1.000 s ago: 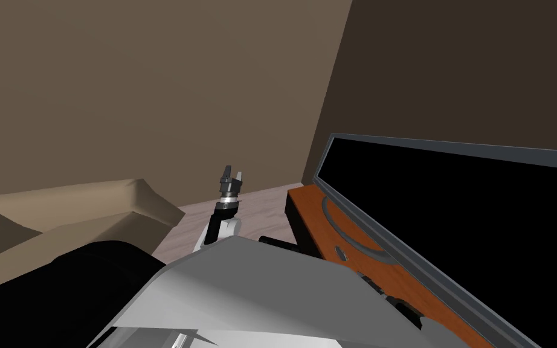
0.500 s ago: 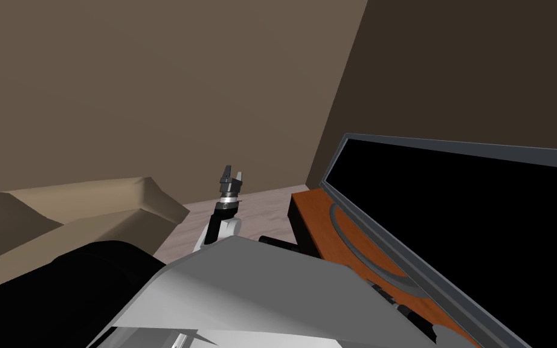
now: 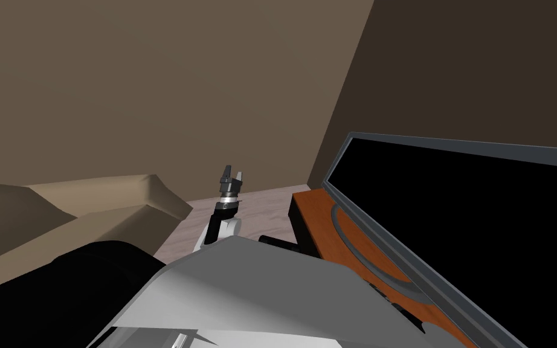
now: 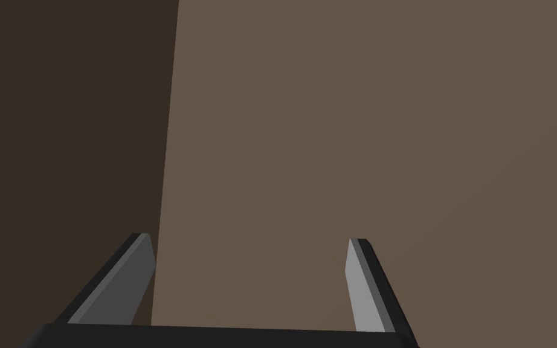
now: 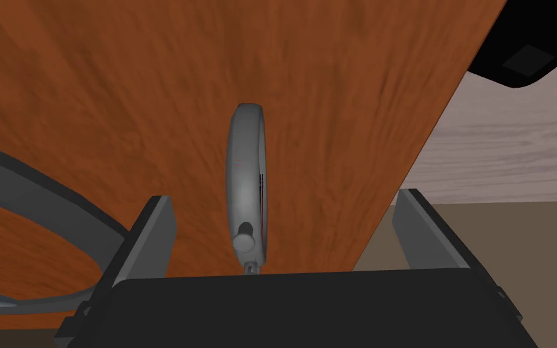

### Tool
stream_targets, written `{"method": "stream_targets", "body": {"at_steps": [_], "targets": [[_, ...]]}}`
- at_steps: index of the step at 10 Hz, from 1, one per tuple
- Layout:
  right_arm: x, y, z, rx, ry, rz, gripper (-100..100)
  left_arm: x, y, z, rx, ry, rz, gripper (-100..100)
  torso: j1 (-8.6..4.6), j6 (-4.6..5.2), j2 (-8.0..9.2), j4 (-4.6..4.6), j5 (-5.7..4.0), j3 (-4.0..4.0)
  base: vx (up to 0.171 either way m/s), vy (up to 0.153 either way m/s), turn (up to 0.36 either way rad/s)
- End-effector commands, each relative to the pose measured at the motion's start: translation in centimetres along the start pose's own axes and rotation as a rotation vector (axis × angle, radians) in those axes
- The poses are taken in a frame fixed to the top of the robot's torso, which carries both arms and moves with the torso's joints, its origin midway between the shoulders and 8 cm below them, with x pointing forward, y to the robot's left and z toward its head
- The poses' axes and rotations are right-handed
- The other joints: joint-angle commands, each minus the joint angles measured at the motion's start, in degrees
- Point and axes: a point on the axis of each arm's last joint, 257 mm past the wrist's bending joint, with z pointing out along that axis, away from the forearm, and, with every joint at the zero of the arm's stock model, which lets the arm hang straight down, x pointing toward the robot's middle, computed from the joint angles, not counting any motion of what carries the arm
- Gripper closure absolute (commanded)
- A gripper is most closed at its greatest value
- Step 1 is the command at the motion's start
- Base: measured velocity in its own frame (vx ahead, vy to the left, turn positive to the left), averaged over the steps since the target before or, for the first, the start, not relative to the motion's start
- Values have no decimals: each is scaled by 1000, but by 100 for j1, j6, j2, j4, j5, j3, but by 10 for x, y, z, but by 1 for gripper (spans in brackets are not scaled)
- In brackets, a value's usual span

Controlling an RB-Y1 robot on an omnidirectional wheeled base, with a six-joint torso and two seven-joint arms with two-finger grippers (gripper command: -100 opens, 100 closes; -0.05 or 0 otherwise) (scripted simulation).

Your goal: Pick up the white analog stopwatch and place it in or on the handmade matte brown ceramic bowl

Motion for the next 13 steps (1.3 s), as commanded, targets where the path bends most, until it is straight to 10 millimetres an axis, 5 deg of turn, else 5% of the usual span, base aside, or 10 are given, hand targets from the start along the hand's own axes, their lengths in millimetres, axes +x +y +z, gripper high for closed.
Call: {"method": "stream_targets", "body": {"at_steps": [1, 5, 6, 7, 9, 10, 11, 13], "targets": [[0, 0, 0, 0, 0, 0, 100, 0, 0, 0, 0, 0, 0, 0, 0, 0, 0, 0, 0, 0, 0, 0, 0], [0, 0, 0, -1, -1, -1, 100, 0, 0, 0, 0, 0, 0, 0, 0, 0, -7, -3, -3, -5, 0, 0, 0], [0, 0, 0, -1, -1, -1, 0, 0, 0, 0, 0, 0, 0, 0, -1, 0, -8, -3, -4, -5, 0, 0, 0], [-1, -7, -10, -5, 3, -11, 100, 0, 0, 0, 0, 0, 0, 0, -1, 1, -8, -3, -4, -5, 26, 18, -109], [-1, -9, -12, -5, 4, -15, 100, 0, 0, 0, 0, 0, 0, 0, 12, 4, -16, -5, 2, -10, 22, 25, -66], [-1, -9, -12, -6, 4, -14, 0, 0, 0, 0, 0, 0, 0, 0, 7, 1, -13, -4, -2, -9, 0, 0, 0], [-3, -21, -23, 0, 9, -9, 100, 0, 0, 0, 0, 0, 0, 0, 2, 2, -11, -3, -3, -7, -98, -57, 84], [-4, -31, -31, 3, 13, -5, 100, 0, 0, 0, 0, 0, 0, 0, -37, 5, 45, 6, -4, 23, -150, -90, 105]]}}
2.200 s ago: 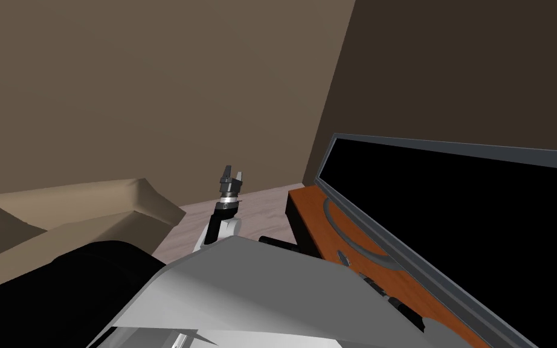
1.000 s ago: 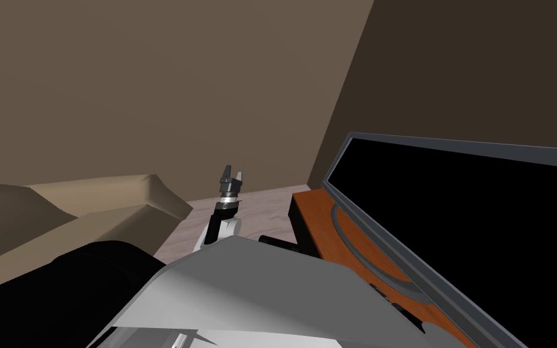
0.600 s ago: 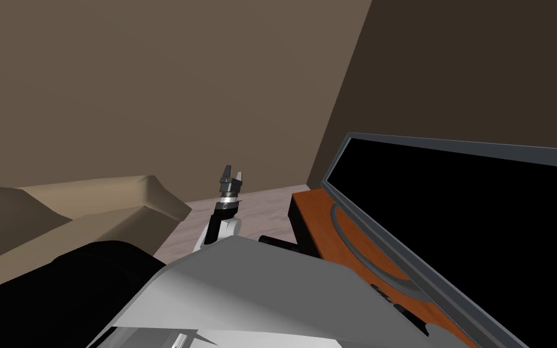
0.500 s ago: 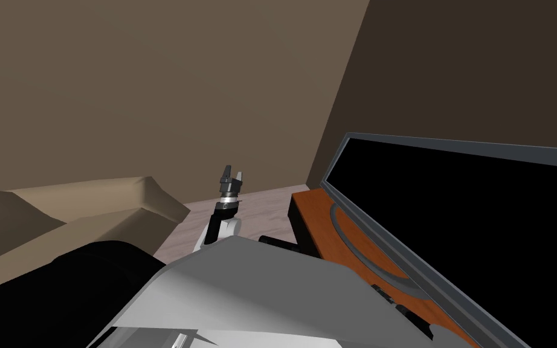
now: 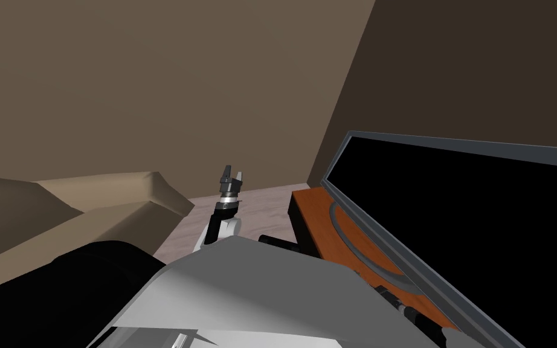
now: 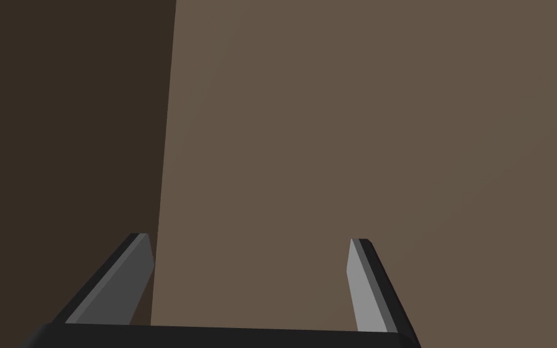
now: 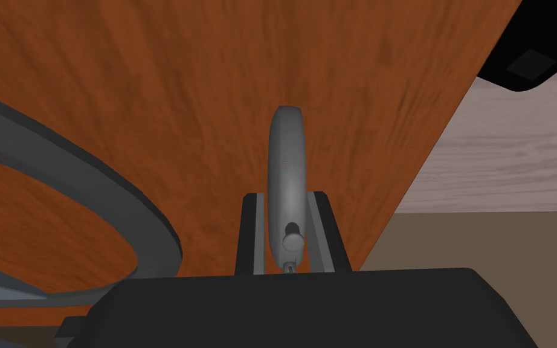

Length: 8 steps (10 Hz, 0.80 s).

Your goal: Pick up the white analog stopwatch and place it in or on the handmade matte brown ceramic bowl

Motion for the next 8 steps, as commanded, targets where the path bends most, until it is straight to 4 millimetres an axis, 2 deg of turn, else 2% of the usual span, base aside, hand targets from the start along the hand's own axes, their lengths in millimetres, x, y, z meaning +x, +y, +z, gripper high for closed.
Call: {"method": "stream_targets", "body": {"at_steps": [1, 5, 8], "targets": [[-2, -10, -9, 3, 5, 6, 100, 0, 0, 0, 0, 0, 0, 0, 0, 0, 0, 0, 0, 0, -190, -68, 18], [-8, -37, -33, 16, 14, 23, 100, 0, 0, 0, 0, 0, 0, 0, -1, 4, 21, 3, 1, 11, -193, -90, 50], [-13, -52, -47, 22, 19, 31, 100, 0, 0, 0, 0, 0, 0, 0, 14, 2, 15, 3, 3, 9, -167, -55, 49]]}}
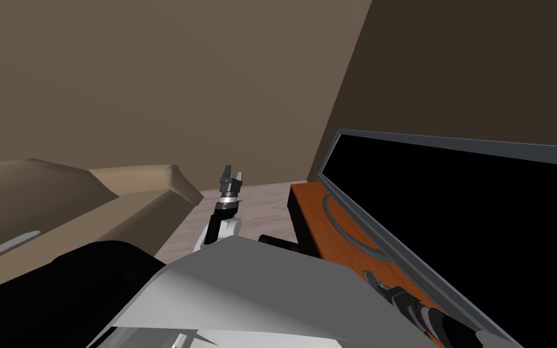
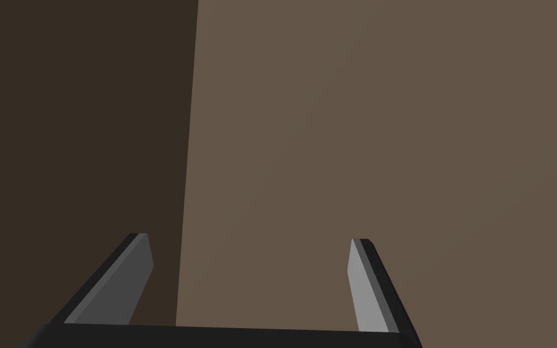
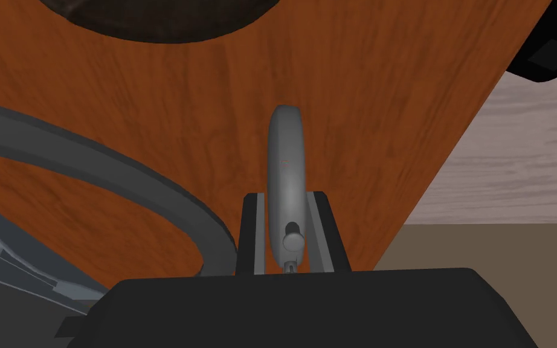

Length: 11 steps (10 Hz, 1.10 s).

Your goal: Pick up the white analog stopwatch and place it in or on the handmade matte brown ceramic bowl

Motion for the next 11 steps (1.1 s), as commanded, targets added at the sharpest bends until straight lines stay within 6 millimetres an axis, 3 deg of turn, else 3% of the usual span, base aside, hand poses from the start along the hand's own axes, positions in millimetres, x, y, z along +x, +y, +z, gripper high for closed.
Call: {"method": "stream_targets", "body": {"at_steps": [1, 7, 8, 9, 11], "targets": [[-5, -11, -11, 3, 3, 5, 100, 0, 0, 0, 0, 0, 0, 0, 0, 0, 0, 0, 0, 0, -170, -88, 61], [-22, -43, -43, 17, 11, 23, 100, 0, 0, 0, 0, 0, 0, 0, -3, 2, 9, 2, -1, 6, -181, -87, 65], [-18, -40, -40, 16, 12, 20, 100, 0, 0, 0, 0, 0, 0, 0, -12, -2, -5, 1, -3, -1, -45, -28, 73], [-18, -41, -41, 18, 13, 21, -100, 0, 0, 0, 0, 0, 0, 0, 6, -3, -37, -5, -7, -19, -9, -3, -2], [-18, -41, -40, 18, 13, 21, -100, 0, 0, 0, 0, 0, 0, 0, 20, -4, -63, -12, -3, -35, -3, -1, 0]]}}
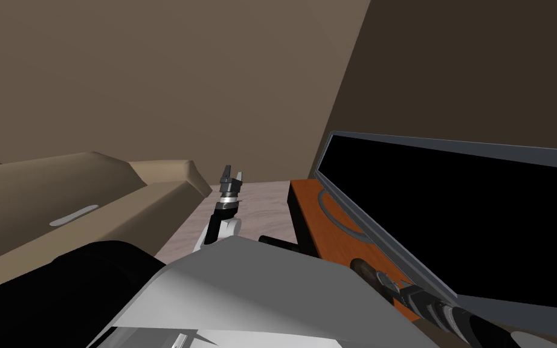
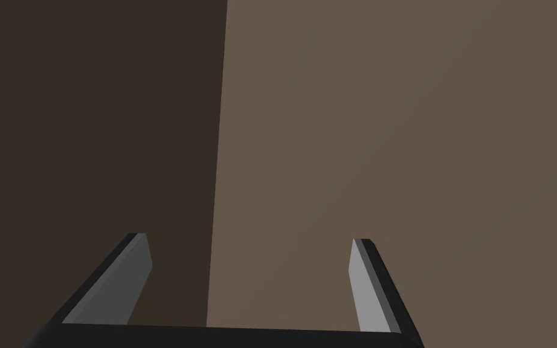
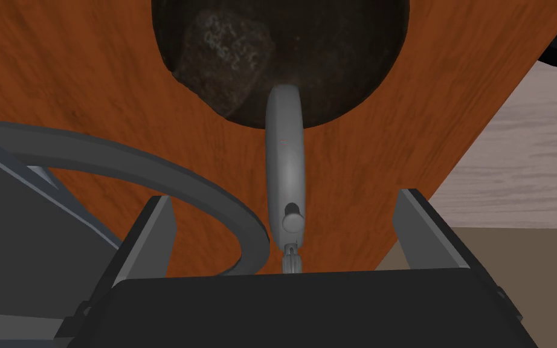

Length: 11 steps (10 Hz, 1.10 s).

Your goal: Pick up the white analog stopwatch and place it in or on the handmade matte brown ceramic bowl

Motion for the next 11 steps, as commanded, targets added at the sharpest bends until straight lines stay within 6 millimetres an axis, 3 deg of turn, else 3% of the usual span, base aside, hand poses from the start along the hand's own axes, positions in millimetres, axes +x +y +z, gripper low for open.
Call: {"method": "stream_targets", "body": {"at_steps": [1, 2, 3, 4, 9, 10, 11], "targets": [[0, 0, 0, 0, 0, 0, -100, 0, 0, 0, 0, 0, 0, 0, 0, 0, 0, 0, 0, 0, 0, 0, 0], [0, 0, 0, 0, 0, 0, -100, 0, 0, 0, 0, 0, 0, 0, 0, 0, -2, 0, 0, -1, 0, 0, 0], [0, 0, 0, 0, 0, 0, 0, 0, 0, 0, 0, 0, 0, 0, 1, 0, -2, -1, 0, -1, 0, 0, 0], [-10, -6, -8, -3, -2, -9, -100, 0, 0, 0, 0, 0, 0, 0, 1, 0, -3, -1, 0, -2, -4, 15, -66], [-52, -24, -38, -19, -7, -51, -100, 0, 0, 0, 0, 0, 0, 0, 14, 1, 1, 0, 5, 1, -12, 31, -87], [-45, -23, -37, -12, -7, -45, -100, 0, 0, 0, 0, 0, 0, 0, 16, 1, 2, 0, 5, 1, -7, 17, -20], [-46, -23, -38, -16, -7, -45, 0, 0, 0, 0, 0, 0, 0, 0, 10, 0, 0, 0, 2, 0, 0, 0, 0]]}}
